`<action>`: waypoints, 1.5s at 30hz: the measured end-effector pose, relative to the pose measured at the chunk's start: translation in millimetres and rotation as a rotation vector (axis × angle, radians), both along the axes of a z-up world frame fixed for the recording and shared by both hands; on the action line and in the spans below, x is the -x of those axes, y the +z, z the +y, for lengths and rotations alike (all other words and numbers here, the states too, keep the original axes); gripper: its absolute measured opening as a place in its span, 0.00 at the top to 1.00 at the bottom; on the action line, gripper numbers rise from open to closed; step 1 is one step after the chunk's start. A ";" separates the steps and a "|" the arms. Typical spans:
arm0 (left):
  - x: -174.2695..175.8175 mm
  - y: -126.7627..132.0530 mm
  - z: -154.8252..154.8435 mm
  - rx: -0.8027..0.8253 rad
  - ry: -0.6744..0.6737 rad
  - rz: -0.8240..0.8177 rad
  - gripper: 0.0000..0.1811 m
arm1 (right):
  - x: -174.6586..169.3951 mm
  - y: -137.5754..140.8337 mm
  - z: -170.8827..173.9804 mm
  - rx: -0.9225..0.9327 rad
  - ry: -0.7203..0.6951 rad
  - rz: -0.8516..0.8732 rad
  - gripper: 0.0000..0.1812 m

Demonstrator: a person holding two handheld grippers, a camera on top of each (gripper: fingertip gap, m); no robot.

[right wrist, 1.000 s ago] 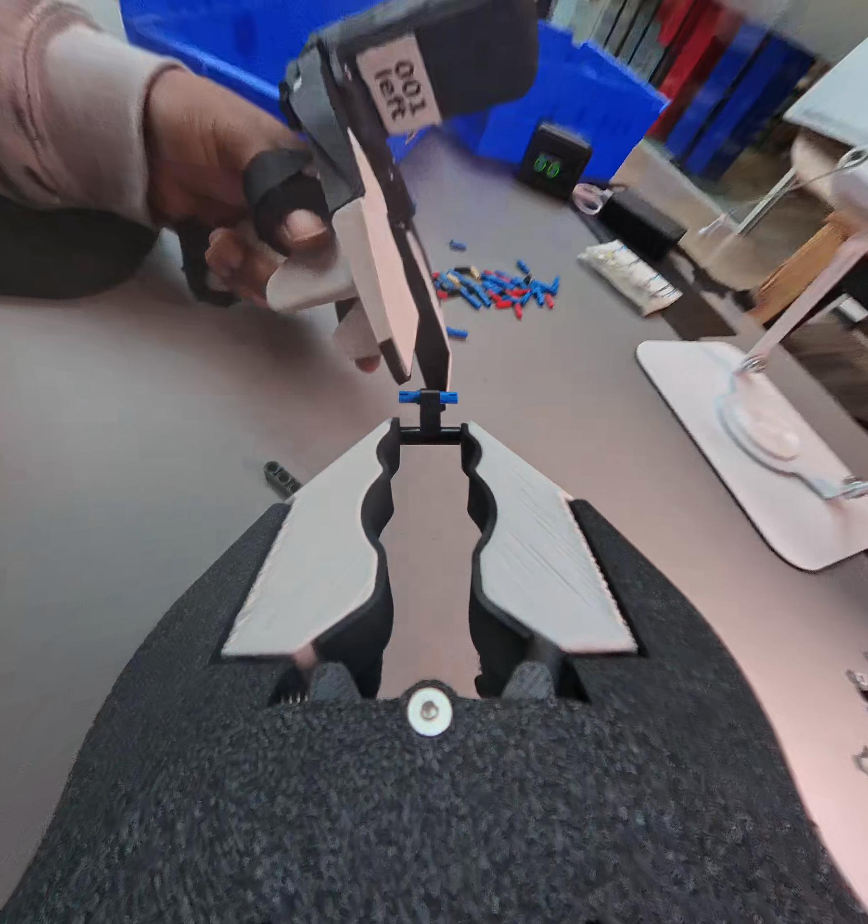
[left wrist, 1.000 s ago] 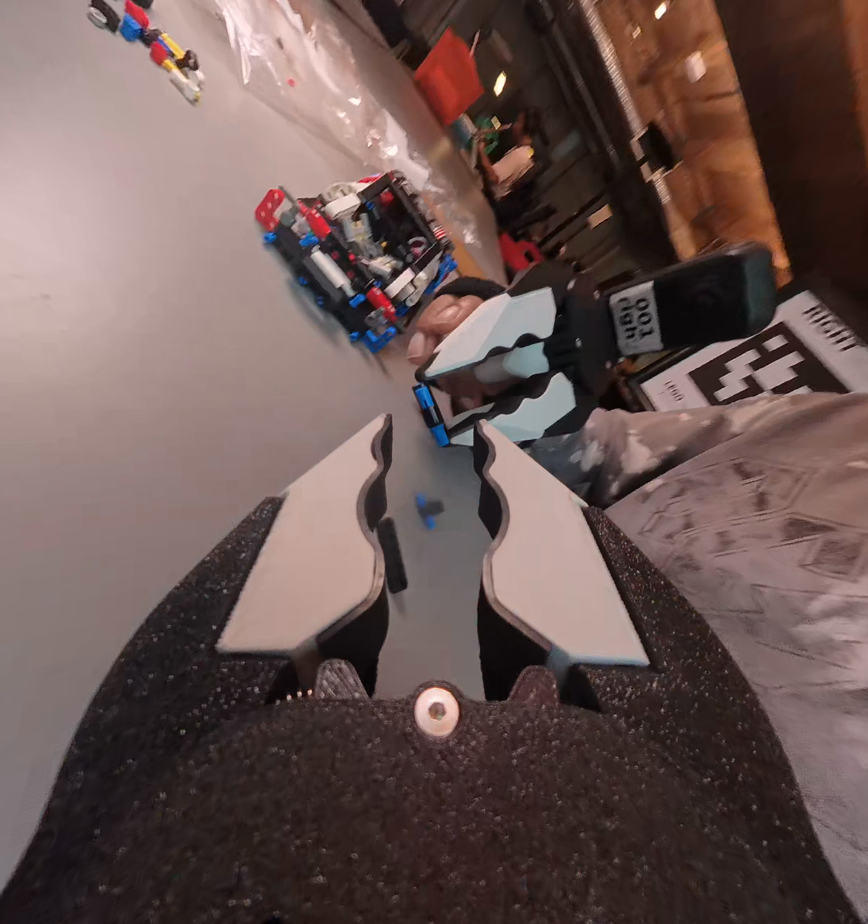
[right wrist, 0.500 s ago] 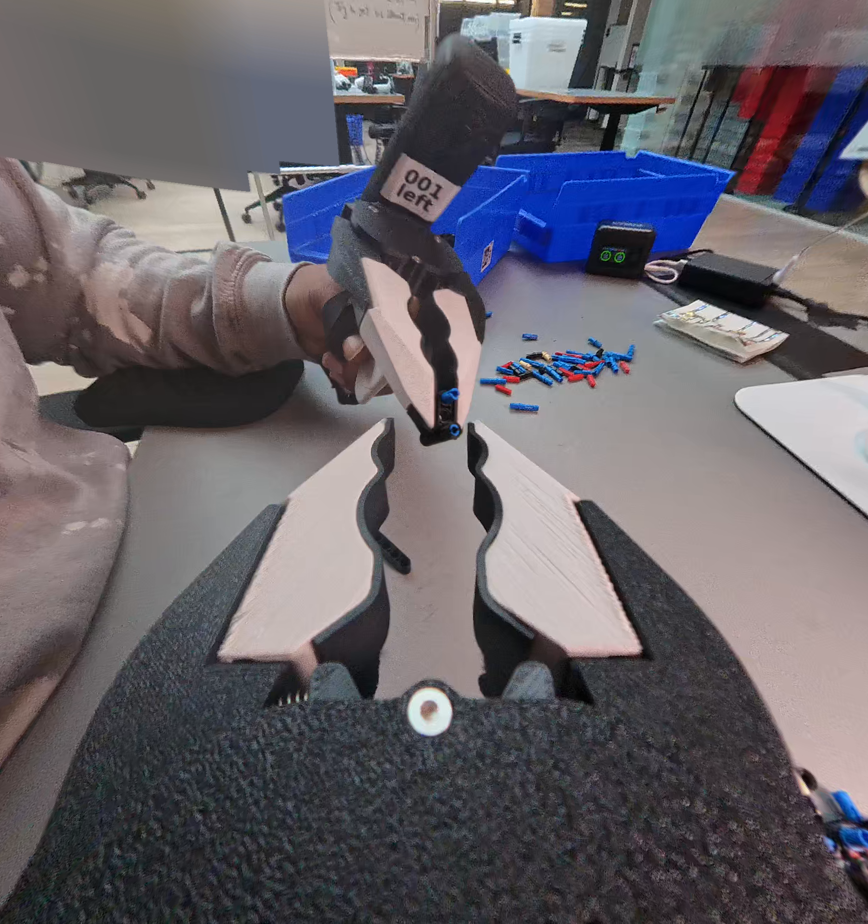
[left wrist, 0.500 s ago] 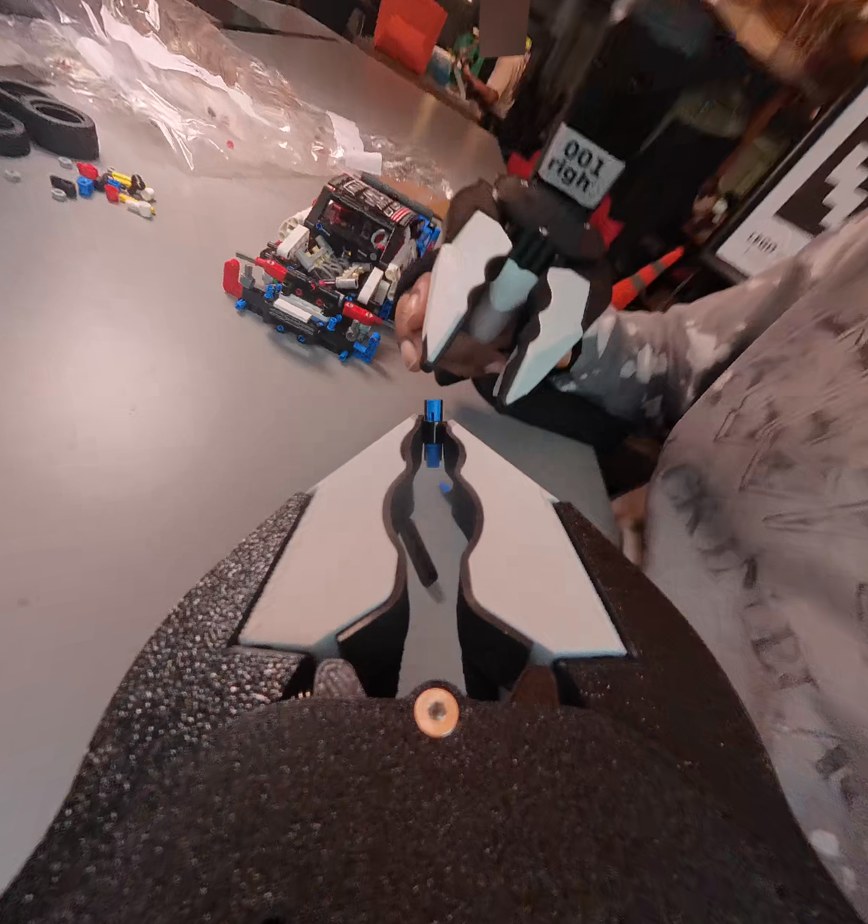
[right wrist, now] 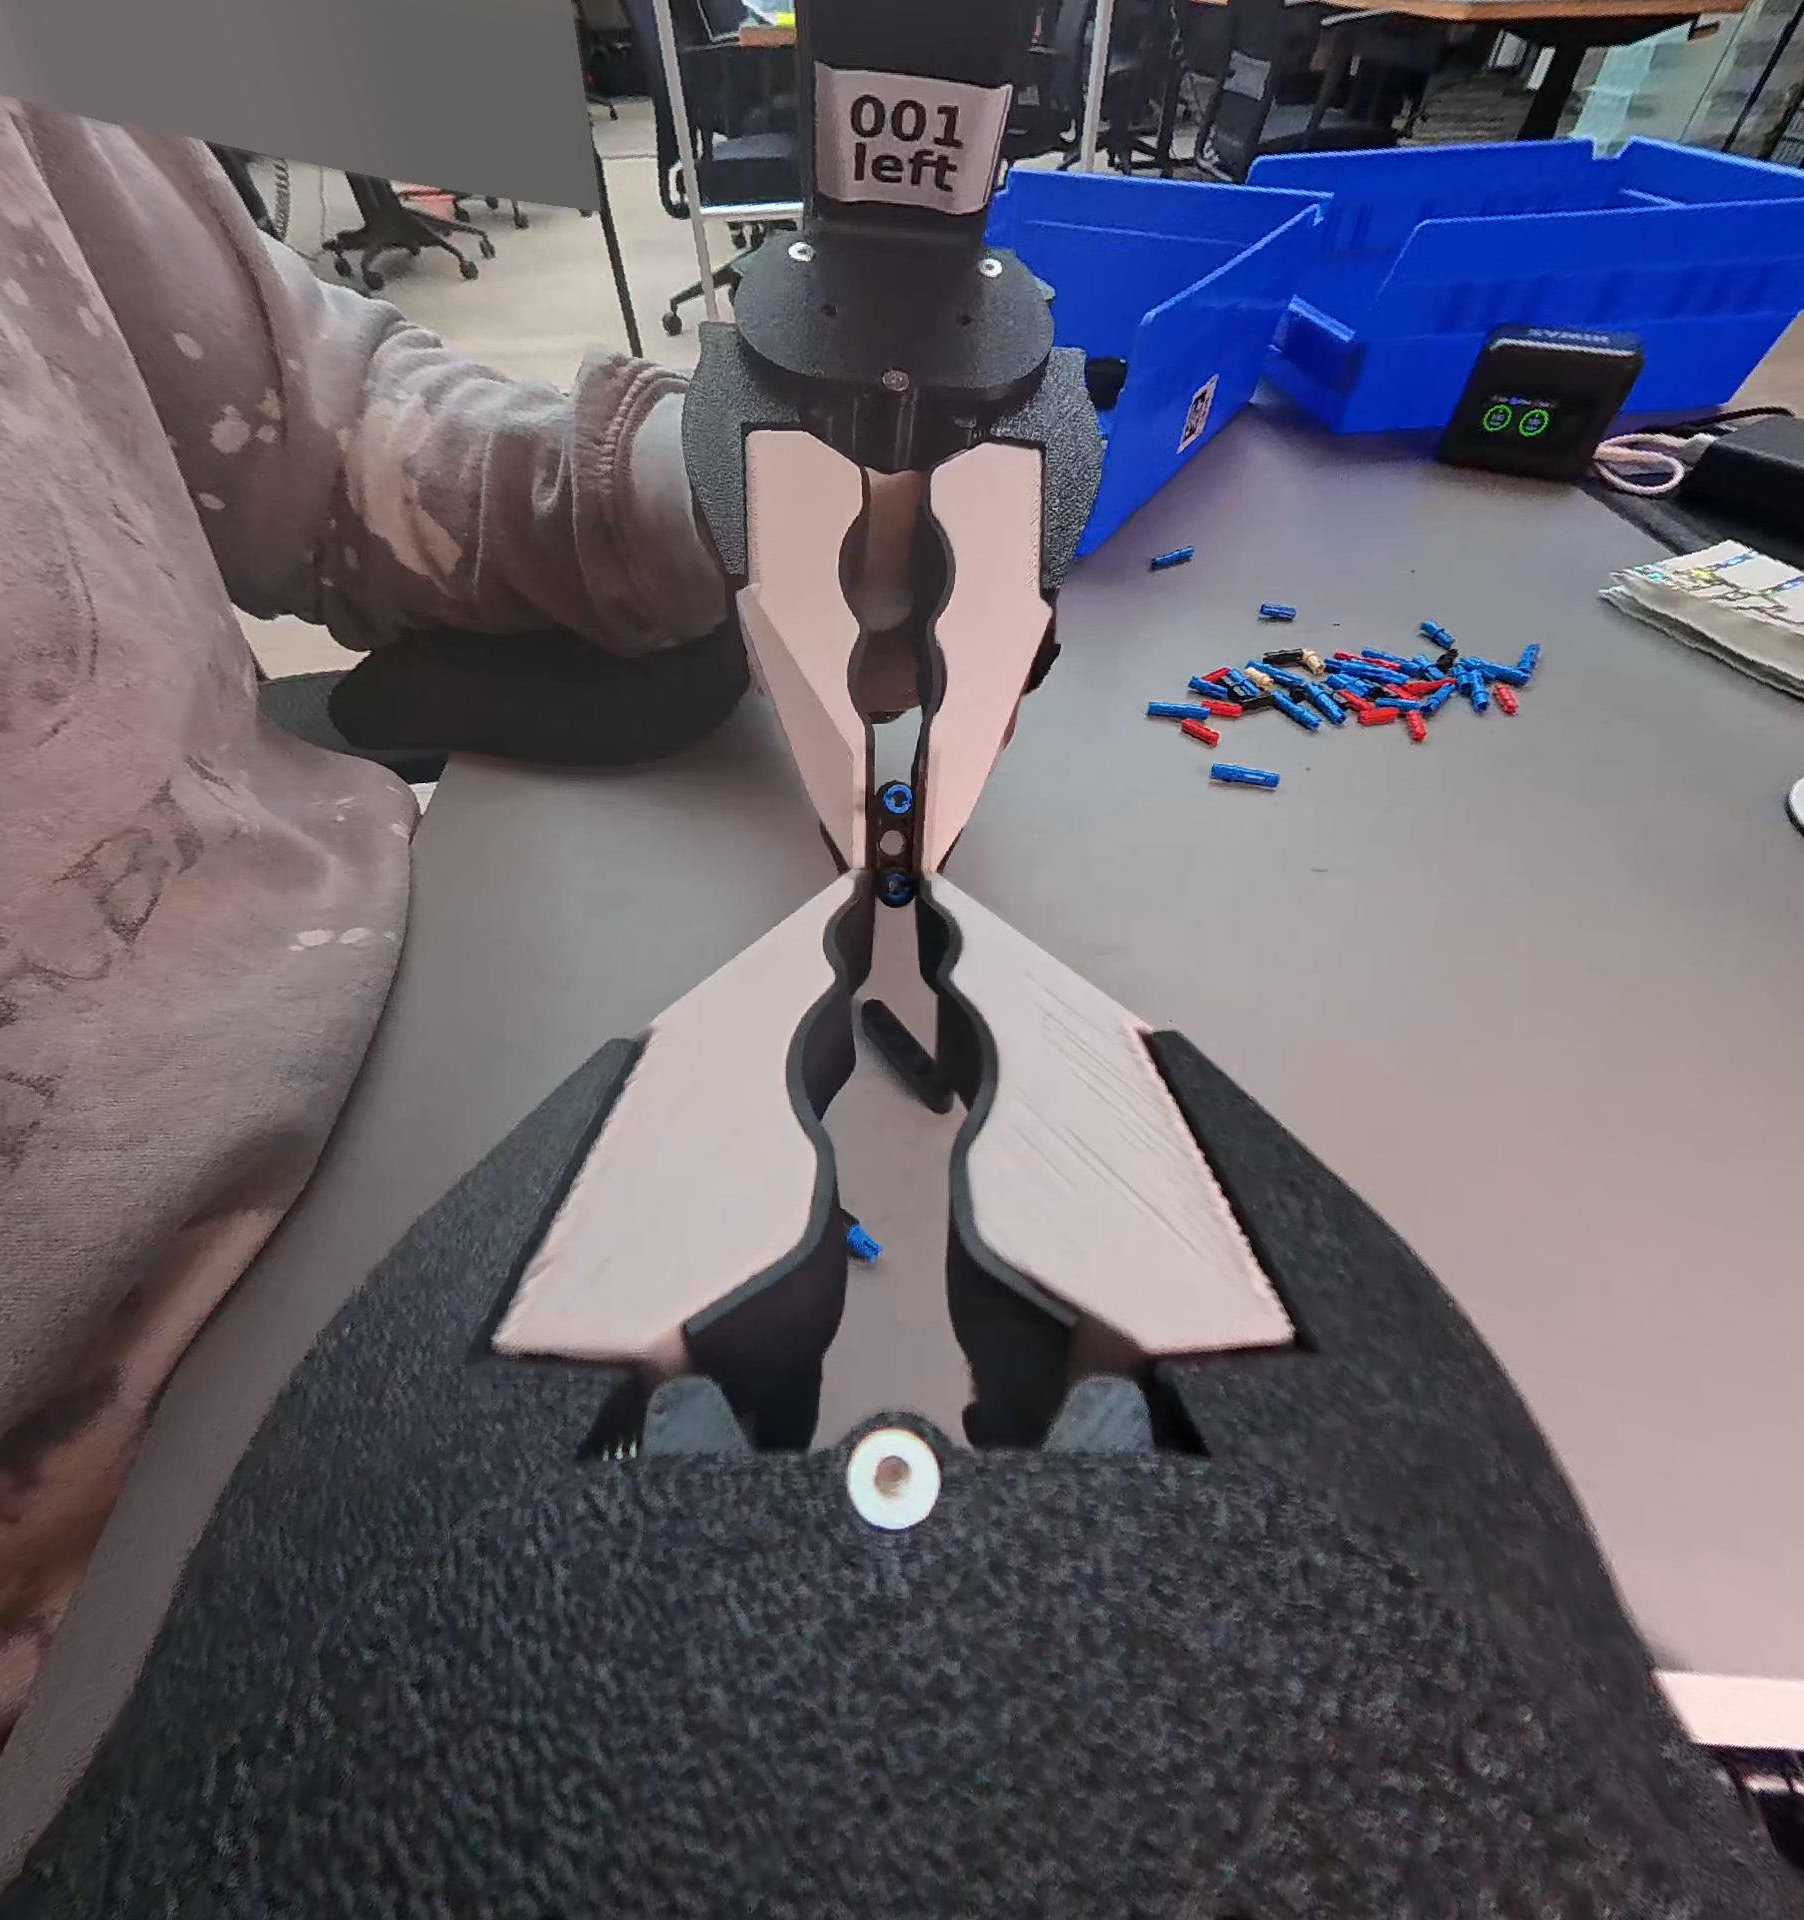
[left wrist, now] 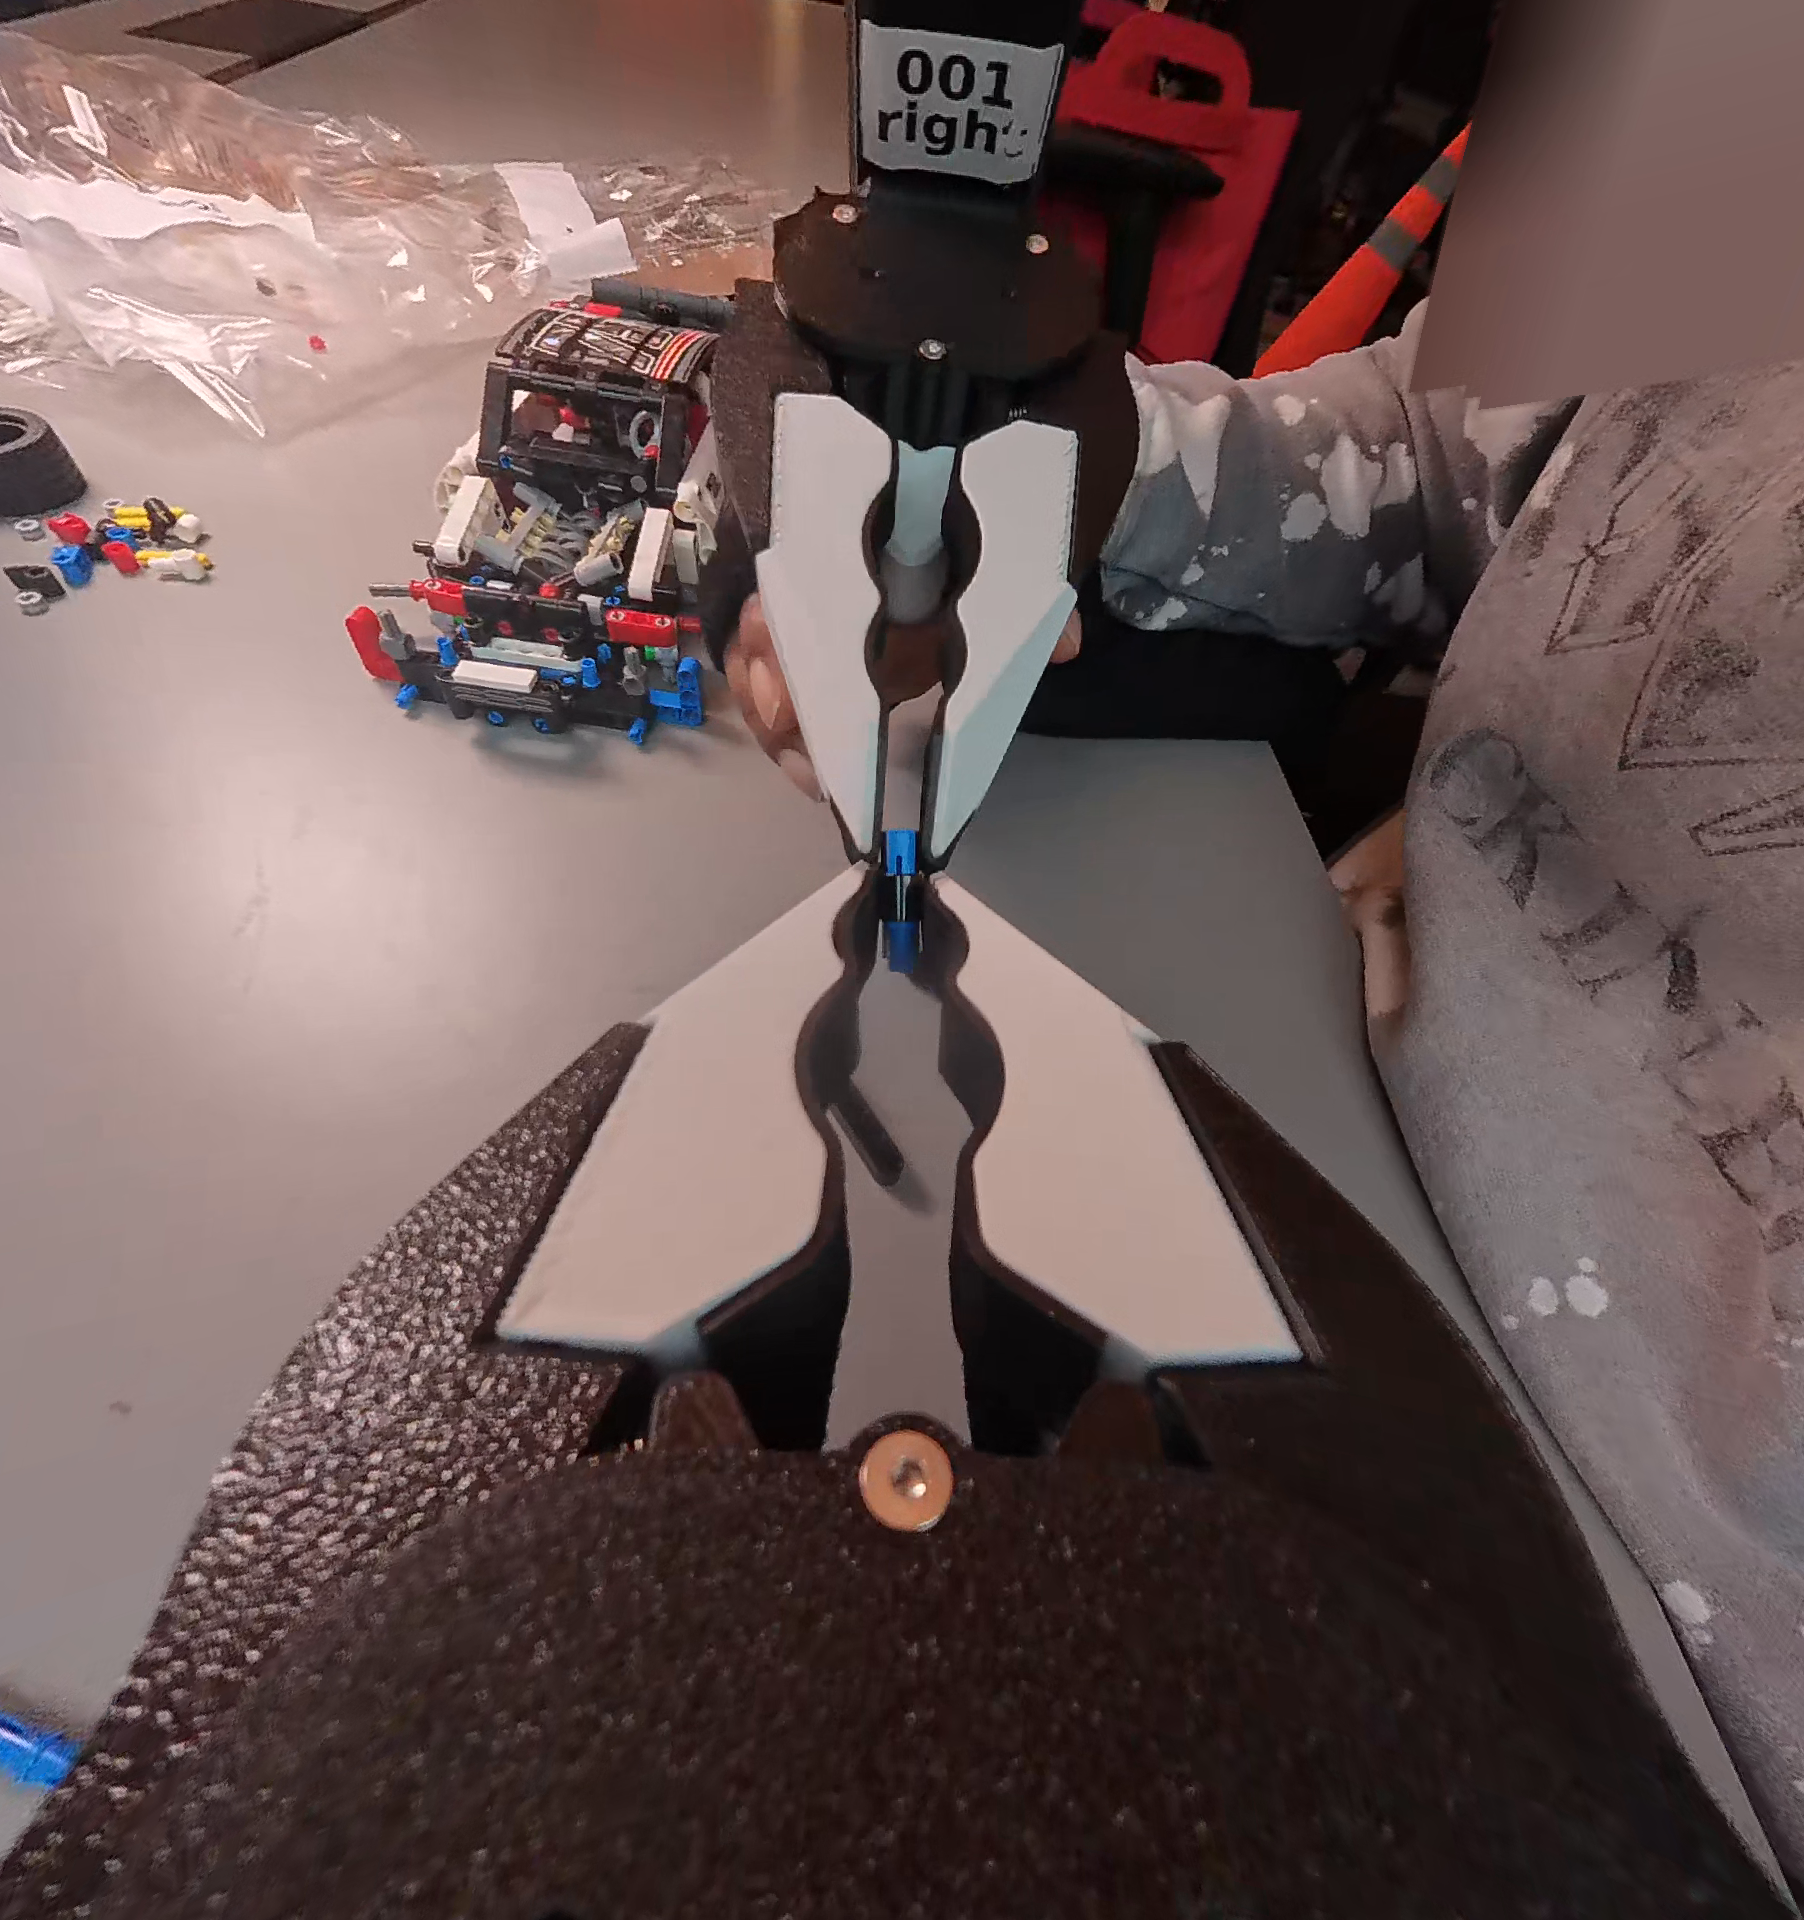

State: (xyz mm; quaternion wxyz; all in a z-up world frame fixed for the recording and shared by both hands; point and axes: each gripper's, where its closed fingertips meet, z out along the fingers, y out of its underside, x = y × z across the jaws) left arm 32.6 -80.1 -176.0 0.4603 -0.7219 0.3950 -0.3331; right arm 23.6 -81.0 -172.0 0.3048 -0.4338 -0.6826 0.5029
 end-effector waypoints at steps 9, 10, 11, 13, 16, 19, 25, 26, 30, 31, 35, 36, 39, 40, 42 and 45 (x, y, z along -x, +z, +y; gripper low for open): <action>-3.8 9.0 -4.0 -0.007 -0.034 -0.045 0.97 | -4.3 12.7 -4.2 0.028 0.042 0.061 0.97; -4.4 11.0 -4.0 -0.001 -0.039 -0.060 0.97 | -4.9 15.9 -3.9 0.051 0.049 0.079 0.97; -4.0 11.0 -3.8 0.008 -0.042 -0.064 0.97 | -5.3 18.2 -3.5 0.079 0.056 0.091 0.98; 18.4 -25.3 4.8 0.024 0.027 0.141 0.96 | -16.2 57.5 9.9 0.266 0.059 0.243 0.97; 24.9 -14.2 9.8 0.072 0.061 0.021 0.97 | -32.2 89.5 52.6 0.202 -0.118 0.357 0.97; 20.6 -6.7 17.4 0.062 0.079 -0.006 0.97 | -31.6 79.8 82.1 0.125 -0.284 0.308 0.97; 22.4 -15.2 23.5 0.134 0.145 -0.069 0.97 | -47.0 60.5 180.1 -0.055 -0.641 0.016 0.97; 22.8 -14.4 24.6 0.138 0.154 -0.080 0.97 | -52.7 49.6 204.4 -0.107 -0.714 -0.080 0.97; 24.4 -9.8 29.2 0.172 0.180 -0.147 0.97 | -72.1 -7.3 289.0 -0.301 -0.845 -0.493 0.97; 25.6 -11.7 30.4 0.184 0.192 -0.154 0.97 | -75.3 -23.4 304.6 -0.318 -0.848 -0.590 0.97; 28.3 -20.9 32.5 0.222 0.221 -0.150 0.97 | -72.9 -68.8 334.5 -0.273 -0.809 -0.791 0.96; 28.9 -21.8 32.9 0.223 0.224 -0.146 0.97 | -72.2 -74.4 338.8 -0.275 -0.807 -0.816 0.96; 29.9 -22.6 33.6 0.225 0.230 -0.145 0.97 | -67.3 -80.9 340.7 -0.267 -0.786 -0.835 0.96; 30.1 -23.2 33.7 0.228 0.230 -0.146 0.97 | -67.1 -80.8 342.9 -0.272 -0.793 -0.833 0.96; 30.7 -24.7 34.3 0.236 0.234 -0.148 0.97 | -62.3 -75.3 341.6 -0.240 -0.793 -0.787 0.94; 31.0 -25.9 34.6 0.249 0.234 -0.153 0.97 | -50.5 -45.9 336.0 -0.177 -0.805 -0.627 0.87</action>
